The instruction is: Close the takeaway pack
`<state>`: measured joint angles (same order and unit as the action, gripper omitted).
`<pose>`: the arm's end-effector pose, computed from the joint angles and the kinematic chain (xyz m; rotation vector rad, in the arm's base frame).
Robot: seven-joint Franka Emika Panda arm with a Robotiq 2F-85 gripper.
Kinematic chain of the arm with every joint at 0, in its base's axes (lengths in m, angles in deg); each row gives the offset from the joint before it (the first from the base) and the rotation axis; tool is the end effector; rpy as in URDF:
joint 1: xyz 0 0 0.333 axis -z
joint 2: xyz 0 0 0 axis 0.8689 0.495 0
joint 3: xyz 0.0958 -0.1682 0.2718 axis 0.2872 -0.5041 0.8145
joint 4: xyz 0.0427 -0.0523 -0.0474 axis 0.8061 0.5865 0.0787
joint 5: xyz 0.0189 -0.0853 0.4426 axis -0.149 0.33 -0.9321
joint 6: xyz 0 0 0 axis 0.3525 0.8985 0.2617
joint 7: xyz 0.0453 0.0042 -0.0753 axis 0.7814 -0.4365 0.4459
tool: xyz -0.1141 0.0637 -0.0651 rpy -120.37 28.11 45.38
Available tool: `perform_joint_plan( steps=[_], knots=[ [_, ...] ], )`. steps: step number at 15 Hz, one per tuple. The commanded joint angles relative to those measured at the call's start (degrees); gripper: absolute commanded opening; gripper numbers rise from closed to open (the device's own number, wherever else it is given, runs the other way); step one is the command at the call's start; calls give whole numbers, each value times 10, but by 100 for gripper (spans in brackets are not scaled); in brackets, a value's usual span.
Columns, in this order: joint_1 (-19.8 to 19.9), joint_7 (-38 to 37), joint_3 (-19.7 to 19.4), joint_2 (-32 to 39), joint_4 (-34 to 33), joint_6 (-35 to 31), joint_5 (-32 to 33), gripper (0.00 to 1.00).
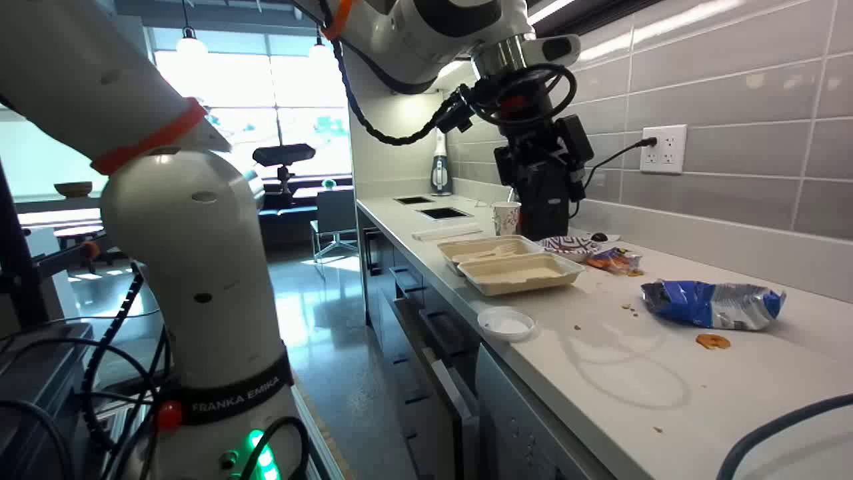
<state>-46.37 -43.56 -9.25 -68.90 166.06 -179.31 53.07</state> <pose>0.4164 -0.1310 0.4013 2.8345 -0.1572 0.2958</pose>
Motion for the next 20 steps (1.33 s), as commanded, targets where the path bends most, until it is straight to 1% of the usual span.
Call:
perform_joint_plan(
  steps=[1, 17, 19, 20],
  knots=[
    [-6, -3, -5, 0, -2, 3, 4, 100],
    [-6, -3, -5, 0, -1, 3, 4, 100],
    [29, -85, 15, 42, -17, 16, 17, 100],
    [31, -106, 14, 59, -18, 16, 12, 100]
  ],
)
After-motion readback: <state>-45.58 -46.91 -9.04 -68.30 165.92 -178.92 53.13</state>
